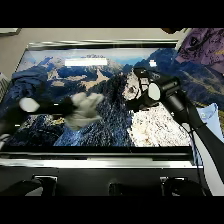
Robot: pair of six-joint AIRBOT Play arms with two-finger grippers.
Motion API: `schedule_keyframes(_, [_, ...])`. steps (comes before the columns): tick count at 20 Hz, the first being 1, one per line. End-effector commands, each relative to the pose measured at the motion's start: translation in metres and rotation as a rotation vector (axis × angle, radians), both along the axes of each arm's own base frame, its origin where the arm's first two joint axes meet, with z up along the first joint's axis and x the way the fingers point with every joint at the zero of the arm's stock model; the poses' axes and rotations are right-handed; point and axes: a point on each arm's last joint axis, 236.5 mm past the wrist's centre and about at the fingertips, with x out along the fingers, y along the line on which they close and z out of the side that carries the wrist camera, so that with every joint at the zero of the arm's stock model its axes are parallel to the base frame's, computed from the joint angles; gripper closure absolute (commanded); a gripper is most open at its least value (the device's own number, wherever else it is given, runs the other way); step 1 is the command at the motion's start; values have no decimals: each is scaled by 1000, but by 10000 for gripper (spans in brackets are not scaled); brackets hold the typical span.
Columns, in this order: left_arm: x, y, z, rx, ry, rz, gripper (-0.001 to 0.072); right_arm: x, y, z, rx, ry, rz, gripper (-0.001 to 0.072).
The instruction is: Fold the clothes and pants, and hang the long-sleeved shirts on hangers.
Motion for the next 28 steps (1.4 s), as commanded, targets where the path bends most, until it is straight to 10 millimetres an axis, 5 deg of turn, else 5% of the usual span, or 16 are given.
schedule_keyframes(1, [-1, -88, -29, -64, -27, -42, 686, 1, -31, 12, -114, -44, -8, 502])
schedule_keyframes(2, [0, -92, -40, -72, -8, -30, 641, 3, -40, 14, -125, -50, -27, 492])
schedule_keyframes(3, [4, -89, -42, -82, 2, -10, 434, 7, -52, 14, -115, -40, -71, 433])
schedule_keyframes(4, [11, -79, -37, -85, 0, 8, 138, 11, -68, 13, -86, -18, -130, 388])
schedule_keyframes(5, [19, -64, -27, -76, -20, 6, 29, 15, -83, 10, -33, 6, -195, 385])
schedule_keyframes(7, [36, -25, -2, -45, -73, -3, 28, 20, -103, 2, 136, 62, -295, 253])
schedule_keyframes(9, [52, 19, 24, -15, -134, 22, 28, 17, -95, -16, 329, 131, -345, 152])
schedule_keyframes(11, [62, 55, 38, 11, -178, 58, 28, 3, -68, -47, 486, 211, -361, 151])
schedule_keyframes(14, [63, 88, 34, 15, -143, 116, 28, -20, -10, -84, 698, 294, -387, 153])
schedule_keyframes(21, [59, 103, 31, 14, -111, 138, 28, -46, 93, -135, 732, 336, -375, 153])
schedule_keyframes(26, [50, 99, 23, 20, -75, 96, 28, -42, 115, -154, 749, 332, -440, 181])
schedule_keyframes(28, [42, 96, 12, 26, -33, 54, 27, -43, 117, -159, 748, 341, -451, 276])
